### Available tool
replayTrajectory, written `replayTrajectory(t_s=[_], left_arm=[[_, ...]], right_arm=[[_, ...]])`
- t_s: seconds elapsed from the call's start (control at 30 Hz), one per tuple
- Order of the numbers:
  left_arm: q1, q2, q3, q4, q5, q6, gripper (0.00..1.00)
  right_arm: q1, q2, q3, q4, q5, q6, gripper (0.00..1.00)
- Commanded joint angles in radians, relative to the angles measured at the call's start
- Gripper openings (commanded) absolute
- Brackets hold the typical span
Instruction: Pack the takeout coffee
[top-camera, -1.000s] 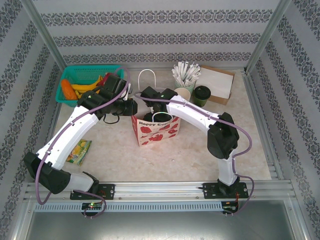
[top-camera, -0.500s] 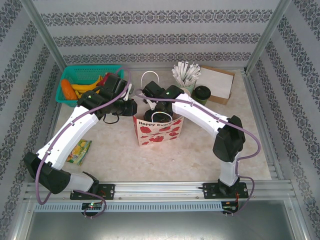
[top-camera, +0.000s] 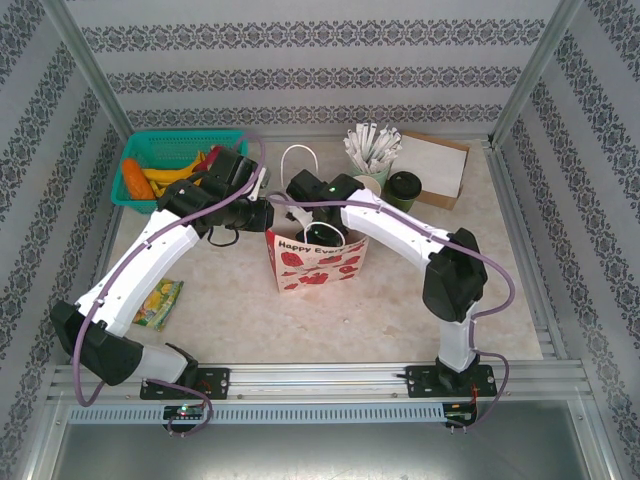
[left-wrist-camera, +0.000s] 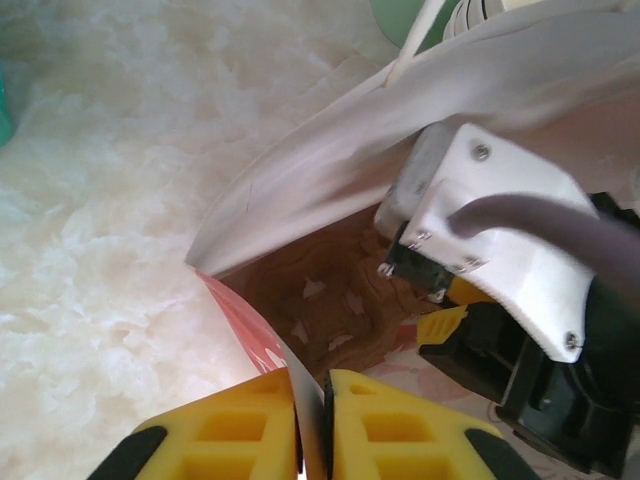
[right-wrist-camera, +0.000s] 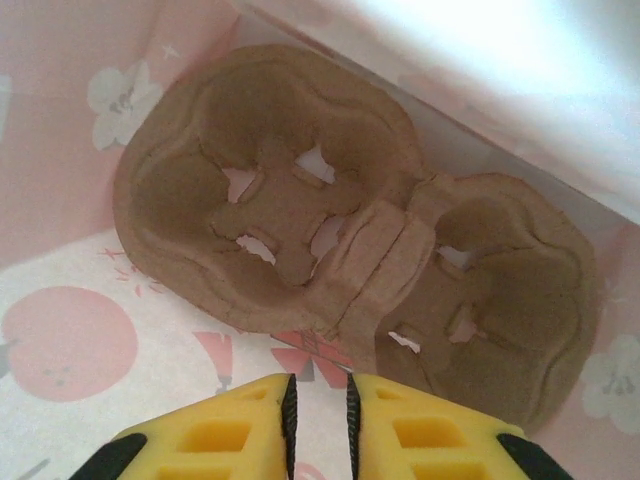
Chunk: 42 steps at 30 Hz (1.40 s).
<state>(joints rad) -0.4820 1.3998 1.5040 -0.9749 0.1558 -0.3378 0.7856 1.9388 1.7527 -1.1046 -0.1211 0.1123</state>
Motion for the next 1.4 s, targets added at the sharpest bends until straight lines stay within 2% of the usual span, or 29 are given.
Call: replayTrajectory(t_s=[0.0, 0.23, 0.47, 0.87, 1.2, 1.37], left_arm=[[0.017, 0.011, 0.023, -0.029, -0.018, 0.022, 0.14], [0.016, 0.008, 0.038, -0.032, -0.045, 0.003, 0.00], [0.017, 0.005, 0.039, -0.036, -0.062, 0.000, 0.00], [0.017, -0.008, 0.037, -0.028, -0.097, -0.001, 0.00], [0.017, -0.007, 0.038, -0.025, -0.091, -0.004, 0.00], [0.018, 0.001, 0.041, -0.028, -0.087, -0.004, 0.00]], right_arm=[[-0.015, 0.042, -0.016, -0.042, -0.038, -0.074, 0.24], [-0.023, 0.105, -0.008, -0.026, -0.012, -0.096, 0.26], [-0.019, 0.161, 0.031, -0.039, 0.060, -0.075, 0.28], [-0.021, 0.055, 0.000, -0.012, -0.049, -0.119, 0.33], [-0.022, 0.169, -0.005, -0.014, 0.110, 0.002, 0.40], [-0.013, 0.169, 0.006, -0.007, 0.046, -0.009, 0.43]])
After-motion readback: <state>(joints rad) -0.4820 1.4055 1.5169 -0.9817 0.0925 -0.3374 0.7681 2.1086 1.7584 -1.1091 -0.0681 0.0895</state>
